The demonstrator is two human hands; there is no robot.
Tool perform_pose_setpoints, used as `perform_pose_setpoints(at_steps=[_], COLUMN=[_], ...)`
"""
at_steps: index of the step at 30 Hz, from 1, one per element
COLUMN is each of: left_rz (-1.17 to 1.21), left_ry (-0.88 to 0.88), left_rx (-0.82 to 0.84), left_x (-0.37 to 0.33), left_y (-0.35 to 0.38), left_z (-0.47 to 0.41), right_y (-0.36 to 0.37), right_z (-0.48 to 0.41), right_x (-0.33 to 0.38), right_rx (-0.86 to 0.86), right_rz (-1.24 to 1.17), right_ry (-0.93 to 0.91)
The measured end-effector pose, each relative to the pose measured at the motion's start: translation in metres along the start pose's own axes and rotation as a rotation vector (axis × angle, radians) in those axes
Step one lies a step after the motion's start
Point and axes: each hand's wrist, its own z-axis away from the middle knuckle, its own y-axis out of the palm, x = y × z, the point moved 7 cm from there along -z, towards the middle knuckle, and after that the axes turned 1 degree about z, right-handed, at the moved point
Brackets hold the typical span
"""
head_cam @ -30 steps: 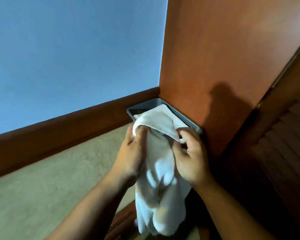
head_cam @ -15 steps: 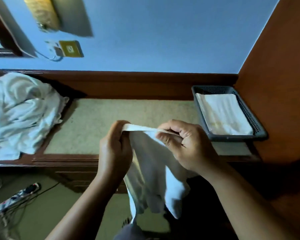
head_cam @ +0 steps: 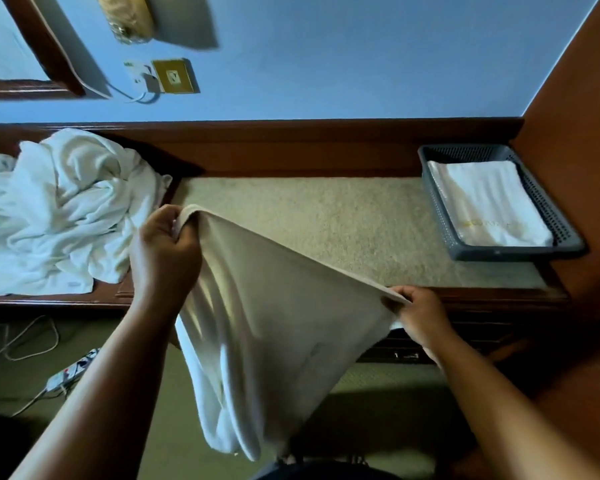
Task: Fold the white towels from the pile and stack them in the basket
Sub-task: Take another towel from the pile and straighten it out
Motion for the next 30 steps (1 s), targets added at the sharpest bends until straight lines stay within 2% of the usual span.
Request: perform_pose_setpoints(at_steps=[5,7,8,10,12,13,15,18,21,24,27,28,30], left_rz=[-0.024,-0.047,-0.062,-0.080,-0.032,-0.017,-0.042,-0.085,0.000,-0.044,-0.129,-0.142,-0.156], left_ry=[0.057,0.111,0.163,0.287,0.381,0.446,0.604,0.698,0.634,0.486,0.208,0.109,-0.117], left_rx=[0.134,0.223,0.258,0.325,0.429,0.475,0.525,0.449,0.484,0.676,0.927,0.950,0.863], left_x=[0.016,0.011,0.006,-0.007,-0.018,-0.026,-0.041,-0.041,-0.022,0.018,0.086,0.110,0.150], left_y=[0.003,0.008,0.010,0.014,0.019,0.019,0.018,0.015,0.034,0.074,0.104,0.106,0.098], left_z=[-0.005,0.004,0.010,0.023,0.033,0.037,0.042,0.037,0.048,0.079,0.117,0.125,0.125], right_y=[0.004,0.015,0.026,0.059,0.095,0.109,0.125,0.120,0.105,0.096,0.080,0.072,0.052], right_z=[0.013,0.023,0.032,0.057,0.076,0.081,0.088,0.103,0.122,0.128,0.135,0.138,0.137], right_x=[0.047,0.076,0.096,0.132,0.147,0.149,0.157,0.181,0.209,0.218,0.219,0.218,0.211], right_rx=[-0.213,-0.265,-0.217,0.020,0.284,0.341,0.332,0.210,0.114,0.108,0.134,0.120,0.046], right_rz=[-0.343,-0.373,-0.324,-0.186,0.026,0.184,0.381,0.228,0.083,-0.126,-0.329,-0.356,-0.333], right_ry=[-0.102,-0.208,-0.295,-0.457,-0.492,-0.487,-0.566,-0.704,-0.802,-0.736,-0.695,-0.701,-0.712])
